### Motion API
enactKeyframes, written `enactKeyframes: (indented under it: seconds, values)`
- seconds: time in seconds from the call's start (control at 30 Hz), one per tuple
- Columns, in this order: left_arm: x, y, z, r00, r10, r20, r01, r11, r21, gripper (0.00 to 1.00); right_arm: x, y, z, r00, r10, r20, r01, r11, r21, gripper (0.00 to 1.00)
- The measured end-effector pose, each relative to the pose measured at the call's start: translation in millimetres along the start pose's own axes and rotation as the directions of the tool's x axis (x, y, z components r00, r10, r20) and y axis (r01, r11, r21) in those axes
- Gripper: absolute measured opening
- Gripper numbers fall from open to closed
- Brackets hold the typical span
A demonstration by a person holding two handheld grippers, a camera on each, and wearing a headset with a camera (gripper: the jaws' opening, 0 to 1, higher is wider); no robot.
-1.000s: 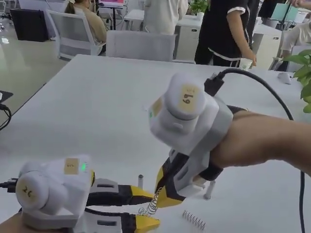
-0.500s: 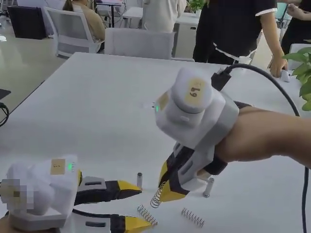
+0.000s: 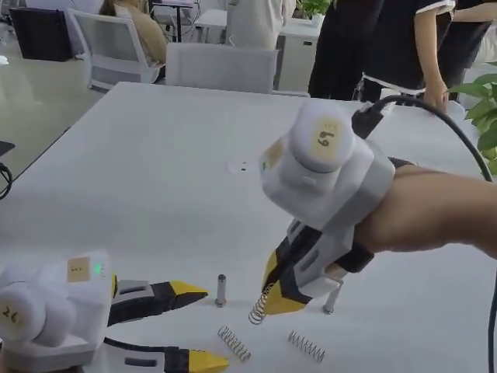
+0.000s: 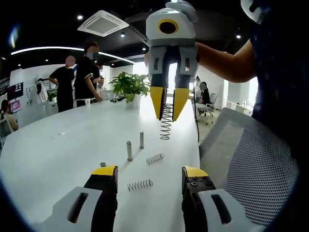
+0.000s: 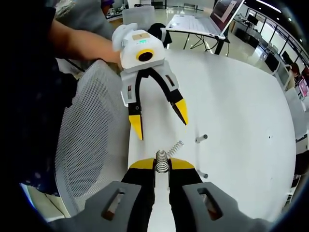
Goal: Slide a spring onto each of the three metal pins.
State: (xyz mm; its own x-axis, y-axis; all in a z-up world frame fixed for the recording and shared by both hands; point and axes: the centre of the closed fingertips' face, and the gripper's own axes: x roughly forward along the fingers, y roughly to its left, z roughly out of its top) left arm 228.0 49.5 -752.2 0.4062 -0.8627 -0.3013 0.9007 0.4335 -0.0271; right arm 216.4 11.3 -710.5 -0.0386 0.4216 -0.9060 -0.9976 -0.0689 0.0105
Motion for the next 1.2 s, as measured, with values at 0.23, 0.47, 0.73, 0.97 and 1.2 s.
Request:
enactKeyframes:
  seconds: [0.23, 0.47, 0.73, 0.97, 1.2]
  values:
    - [-0.9, 5.2, -7.1, 0.9997, 0.023, -0.010, -0.023, 1.000, 0.000, 0.54, -3.5, -3.5, -6.8, 0.9999, -0.010, -0.004, 0.010, 1.000, 0.018, 0.07]
    - [0.0, 7.7, -12.2, 0.9991, 0.037, -0.021, -0.037, 0.999, -0.002, 0.58, -7.3, -7.3, -15.9, 0.9996, -0.022, -0.018, 0.023, 0.999, 0.032, 0.07]
    - [0.0, 9.9, -17.7, 0.9981, 0.054, -0.031, -0.054, 0.999, 0.006, 0.62, -17.0, -16.7, -27.3, 0.9986, -0.049, -0.020, 0.050, 0.997, 0.059, 0.07]
    - [-0.2, 11.4, -19.1, 0.9974, 0.064, -0.032, -0.064, 0.998, 0.004, 0.64, -27.5, -27.0, -39.6, 0.9963, -0.078, -0.036, 0.081, 0.993, 0.081, 0.07]
    - [0.0, 11.2, -20.4, 0.9970, 0.069, -0.034, -0.069, 0.998, 0.004, 0.65, -33.2, -32.3, -51.4, 0.9942, -0.093, -0.054, 0.098, 0.990, 0.101, 0.07]
